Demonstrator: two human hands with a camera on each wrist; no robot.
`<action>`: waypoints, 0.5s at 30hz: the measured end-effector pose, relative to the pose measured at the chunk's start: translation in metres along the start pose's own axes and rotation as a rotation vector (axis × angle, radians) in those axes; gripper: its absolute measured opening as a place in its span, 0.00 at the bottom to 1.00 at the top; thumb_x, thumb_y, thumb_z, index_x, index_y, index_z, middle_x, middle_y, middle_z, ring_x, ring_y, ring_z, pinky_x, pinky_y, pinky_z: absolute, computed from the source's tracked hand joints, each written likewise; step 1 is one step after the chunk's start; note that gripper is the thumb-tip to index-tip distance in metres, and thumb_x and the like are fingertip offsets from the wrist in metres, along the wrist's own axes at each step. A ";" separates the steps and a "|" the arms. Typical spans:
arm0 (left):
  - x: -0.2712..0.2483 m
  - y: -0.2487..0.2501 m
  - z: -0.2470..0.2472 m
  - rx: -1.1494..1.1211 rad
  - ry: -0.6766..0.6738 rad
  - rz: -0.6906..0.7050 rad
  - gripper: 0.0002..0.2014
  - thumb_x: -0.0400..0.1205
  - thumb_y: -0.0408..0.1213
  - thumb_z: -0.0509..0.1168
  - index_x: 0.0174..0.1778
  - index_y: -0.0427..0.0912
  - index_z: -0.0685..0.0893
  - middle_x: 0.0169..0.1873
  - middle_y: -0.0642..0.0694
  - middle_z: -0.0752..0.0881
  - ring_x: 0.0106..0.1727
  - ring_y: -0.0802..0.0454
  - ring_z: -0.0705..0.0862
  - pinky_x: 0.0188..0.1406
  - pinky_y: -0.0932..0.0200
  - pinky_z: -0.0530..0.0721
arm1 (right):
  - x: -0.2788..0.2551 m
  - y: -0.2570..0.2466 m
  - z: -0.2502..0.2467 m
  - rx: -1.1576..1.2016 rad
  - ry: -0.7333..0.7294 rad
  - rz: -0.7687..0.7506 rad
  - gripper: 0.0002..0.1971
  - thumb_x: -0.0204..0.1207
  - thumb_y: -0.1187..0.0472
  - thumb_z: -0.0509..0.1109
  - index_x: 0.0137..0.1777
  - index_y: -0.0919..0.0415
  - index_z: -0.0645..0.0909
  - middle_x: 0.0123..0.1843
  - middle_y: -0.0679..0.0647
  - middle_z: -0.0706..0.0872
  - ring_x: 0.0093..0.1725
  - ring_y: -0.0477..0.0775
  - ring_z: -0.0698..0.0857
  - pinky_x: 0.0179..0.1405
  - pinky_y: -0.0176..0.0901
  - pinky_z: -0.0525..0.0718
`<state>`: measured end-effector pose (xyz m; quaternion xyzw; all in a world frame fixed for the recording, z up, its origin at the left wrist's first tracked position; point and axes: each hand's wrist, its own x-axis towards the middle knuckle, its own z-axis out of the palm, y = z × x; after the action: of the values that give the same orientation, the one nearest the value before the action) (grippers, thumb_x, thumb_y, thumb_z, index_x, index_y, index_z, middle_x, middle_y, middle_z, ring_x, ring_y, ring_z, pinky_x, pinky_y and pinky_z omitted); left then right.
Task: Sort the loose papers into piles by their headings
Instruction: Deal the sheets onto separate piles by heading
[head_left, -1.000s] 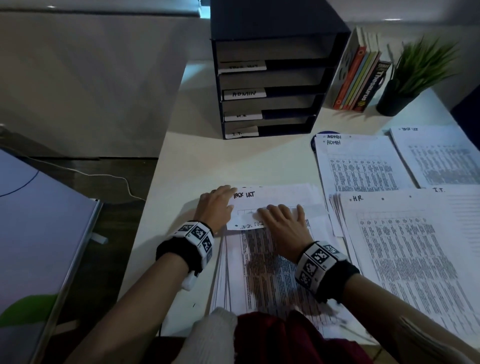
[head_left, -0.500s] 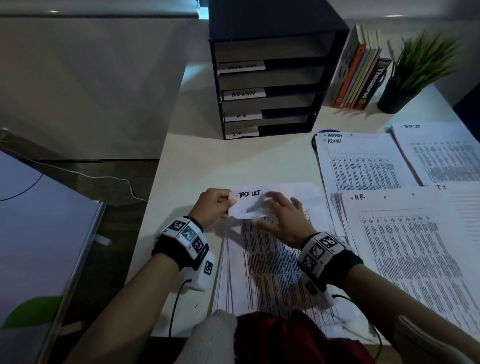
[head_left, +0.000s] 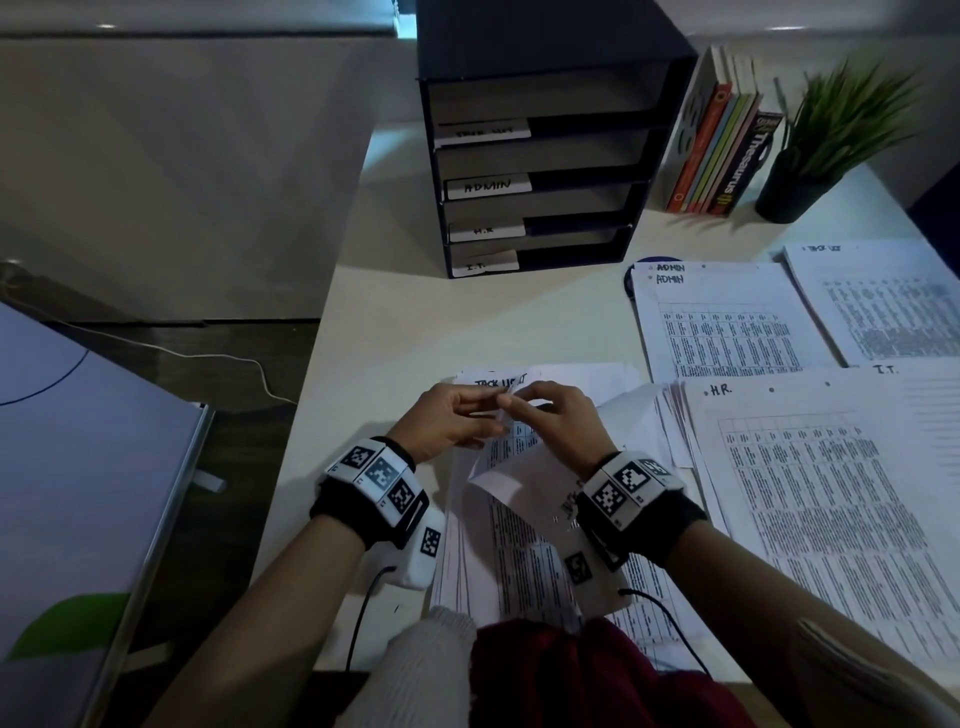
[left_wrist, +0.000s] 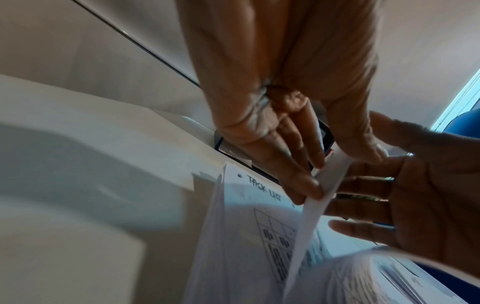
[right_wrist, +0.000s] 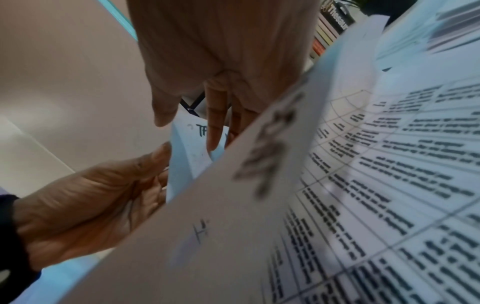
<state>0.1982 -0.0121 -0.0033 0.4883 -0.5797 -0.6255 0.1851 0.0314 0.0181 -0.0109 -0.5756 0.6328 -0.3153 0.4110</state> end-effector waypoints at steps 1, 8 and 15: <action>0.000 0.000 0.000 -0.002 0.010 0.005 0.25 0.74 0.30 0.71 0.68 0.43 0.78 0.54 0.50 0.87 0.50 0.62 0.86 0.40 0.71 0.83 | 0.000 -0.001 0.000 -0.003 0.000 -0.006 0.13 0.74 0.50 0.70 0.45 0.61 0.87 0.44 0.50 0.88 0.43 0.46 0.86 0.43 0.30 0.79; 0.005 -0.004 0.003 -0.028 0.040 0.033 0.12 0.76 0.31 0.70 0.54 0.48 0.84 0.37 0.58 0.89 0.37 0.67 0.87 0.33 0.72 0.81 | 0.003 0.005 0.001 0.013 0.021 0.009 0.08 0.76 0.59 0.70 0.37 0.60 0.82 0.35 0.54 0.86 0.36 0.54 0.84 0.39 0.43 0.79; 0.021 -0.026 -0.002 0.013 0.296 -0.024 0.06 0.82 0.30 0.63 0.48 0.38 0.85 0.38 0.43 0.84 0.38 0.50 0.81 0.45 0.58 0.79 | -0.002 0.002 -0.006 -0.086 0.126 -0.025 0.10 0.73 0.69 0.65 0.53 0.60 0.75 0.33 0.47 0.81 0.33 0.50 0.81 0.44 0.42 0.80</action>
<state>0.1987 -0.0230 -0.0346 0.5831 -0.5442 -0.5451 0.2581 0.0250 0.0201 -0.0095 -0.5797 0.6629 -0.3286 0.3414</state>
